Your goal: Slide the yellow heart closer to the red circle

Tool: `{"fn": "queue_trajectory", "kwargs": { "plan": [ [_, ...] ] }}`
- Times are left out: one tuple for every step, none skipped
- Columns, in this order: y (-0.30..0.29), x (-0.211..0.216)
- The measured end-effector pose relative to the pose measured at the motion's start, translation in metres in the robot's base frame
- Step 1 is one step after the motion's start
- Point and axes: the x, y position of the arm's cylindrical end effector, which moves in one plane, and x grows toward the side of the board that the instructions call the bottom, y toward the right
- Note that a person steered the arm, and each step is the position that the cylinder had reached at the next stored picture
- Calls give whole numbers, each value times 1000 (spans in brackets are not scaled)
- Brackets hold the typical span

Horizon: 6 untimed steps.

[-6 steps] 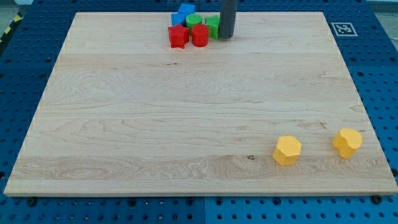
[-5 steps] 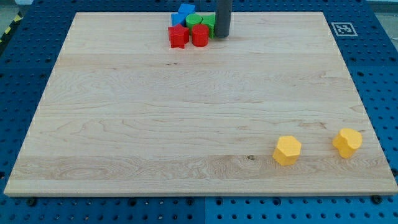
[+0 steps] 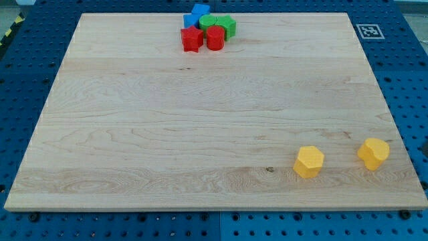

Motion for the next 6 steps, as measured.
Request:
{"fn": "queue_trajectory", "kwargs": {
  "plan": [
    [-27, 29],
    [-50, 35],
    [-61, 36],
    [-73, 28],
    [-72, 17],
    [-81, -1]
  ]
}}
